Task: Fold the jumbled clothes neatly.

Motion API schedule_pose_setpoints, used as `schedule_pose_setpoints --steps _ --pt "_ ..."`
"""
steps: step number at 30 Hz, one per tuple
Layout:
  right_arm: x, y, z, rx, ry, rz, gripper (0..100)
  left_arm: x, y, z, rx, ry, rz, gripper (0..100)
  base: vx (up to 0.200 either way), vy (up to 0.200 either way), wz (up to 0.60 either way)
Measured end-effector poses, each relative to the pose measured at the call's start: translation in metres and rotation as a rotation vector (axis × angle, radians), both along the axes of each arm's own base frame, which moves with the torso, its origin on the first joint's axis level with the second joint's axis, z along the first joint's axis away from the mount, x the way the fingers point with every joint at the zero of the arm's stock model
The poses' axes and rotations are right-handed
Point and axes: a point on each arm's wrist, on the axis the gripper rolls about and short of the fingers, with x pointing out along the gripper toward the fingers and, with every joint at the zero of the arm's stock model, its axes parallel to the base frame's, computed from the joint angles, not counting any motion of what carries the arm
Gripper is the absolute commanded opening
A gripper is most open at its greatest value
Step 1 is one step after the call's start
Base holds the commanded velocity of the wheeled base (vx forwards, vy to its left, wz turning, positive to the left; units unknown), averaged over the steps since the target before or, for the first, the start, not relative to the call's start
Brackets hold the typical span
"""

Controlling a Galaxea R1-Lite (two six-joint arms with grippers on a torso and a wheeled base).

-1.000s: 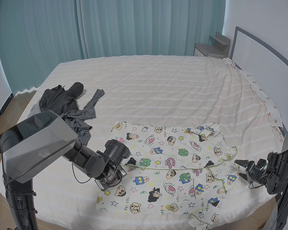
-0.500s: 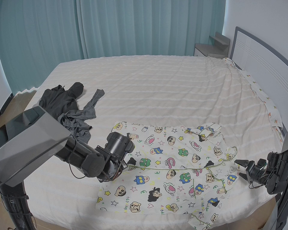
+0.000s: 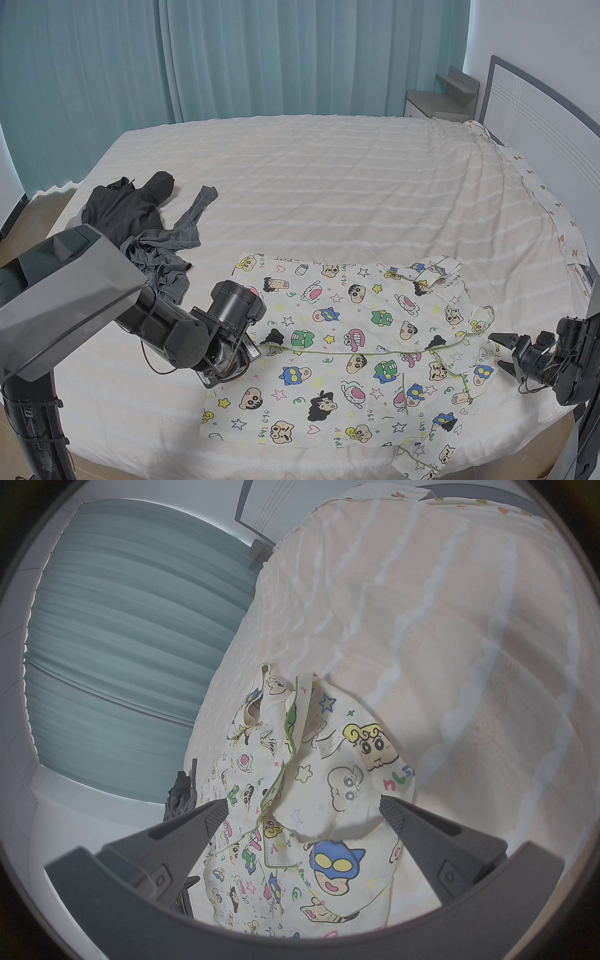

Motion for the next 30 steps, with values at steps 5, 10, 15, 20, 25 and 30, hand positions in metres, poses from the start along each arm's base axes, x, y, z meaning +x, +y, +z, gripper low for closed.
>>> schedule_pose_setpoints --steps 5,10,15,20,25,30 --pt "0.000 0.000 0.000 0.000 0.001 0.000 100 0.006 0.007 0.000 -0.013 -0.019 0.021 0 0.000 0.000 0.00" --pt "0.000 0.000 0.000 0.000 0.001 0.000 100 0.012 0.014 -0.003 -0.042 -0.013 0.027 0 0.000 0.000 0.00" --pt "0.000 0.000 -0.001 0.000 0.003 0.000 100 0.013 0.018 -0.006 -0.073 0.020 0.013 0 0.000 0.000 0.00" --pt "0.000 0.000 -0.001 -0.001 0.005 0.002 100 0.013 0.019 -0.010 -0.077 0.038 -0.021 100 0.000 0.000 0.00" --pt "0.000 0.000 -0.002 0.000 0.008 0.002 100 0.012 0.021 -0.012 -0.073 0.040 -0.019 100 0.000 0.000 0.00" --pt "0.000 0.000 -0.002 -0.002 0.008 0.003 100 0.013 0.023 -0.012 -0.072 0.040 -0.010 100 0.000 0.000 0.00"
